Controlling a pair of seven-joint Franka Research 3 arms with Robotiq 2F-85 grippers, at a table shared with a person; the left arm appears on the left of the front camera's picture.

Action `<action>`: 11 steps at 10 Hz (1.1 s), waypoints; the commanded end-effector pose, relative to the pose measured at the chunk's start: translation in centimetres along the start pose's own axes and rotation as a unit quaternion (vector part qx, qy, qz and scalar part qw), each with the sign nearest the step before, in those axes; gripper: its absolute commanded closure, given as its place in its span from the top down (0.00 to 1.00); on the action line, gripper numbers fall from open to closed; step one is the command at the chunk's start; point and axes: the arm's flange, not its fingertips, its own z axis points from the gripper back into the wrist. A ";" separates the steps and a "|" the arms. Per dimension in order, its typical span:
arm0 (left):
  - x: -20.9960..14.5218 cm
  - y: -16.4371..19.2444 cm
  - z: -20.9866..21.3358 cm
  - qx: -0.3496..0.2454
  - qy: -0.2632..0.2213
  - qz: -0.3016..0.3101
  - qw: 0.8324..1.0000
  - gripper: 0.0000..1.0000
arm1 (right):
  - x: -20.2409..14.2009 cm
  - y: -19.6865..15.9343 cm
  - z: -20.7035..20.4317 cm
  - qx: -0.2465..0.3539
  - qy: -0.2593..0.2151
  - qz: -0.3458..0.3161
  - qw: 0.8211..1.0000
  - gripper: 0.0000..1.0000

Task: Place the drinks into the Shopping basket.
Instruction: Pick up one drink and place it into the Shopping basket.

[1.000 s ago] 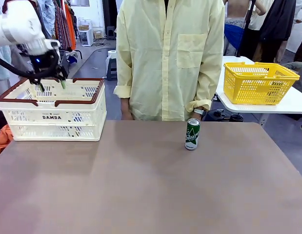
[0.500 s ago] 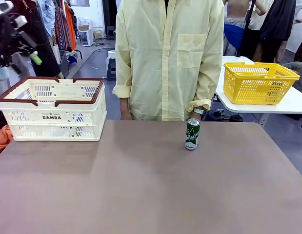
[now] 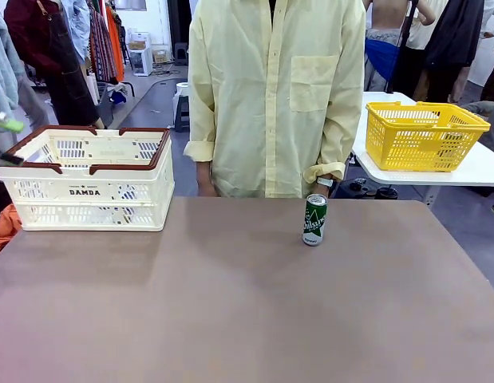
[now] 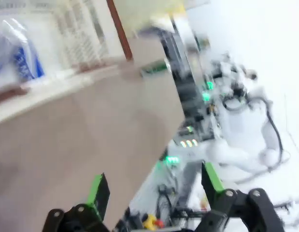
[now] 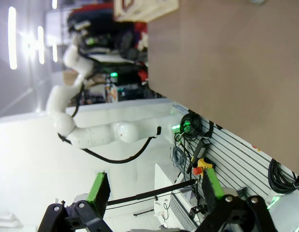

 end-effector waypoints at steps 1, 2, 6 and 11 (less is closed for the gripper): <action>5.3 -0.5 -1.9 0.025 0.112 -0.009 0.993 1.00 | -0.2 0.0 0.2 -0.007 0.005 0.010 1.000 1.00; 0.0 0.0 0.0 0.000 0.000 0.000 1.000 1.00 | -0.2 0.0 0.2 -0.007 0.005 0.010 1.000 1.00; 0.0 0.0 0.0 0.000 0.000 0.000 1.000 1.00 | -0.2 0.0 0.2 -0.007 0.005 0.010 1.000 1.00; 0.0 0.0 0.0 0.000 0.000 0.000 1.000 1.00 | -0.2 0.0 0.2 -0.007 0.005 0.010 1.000 1.00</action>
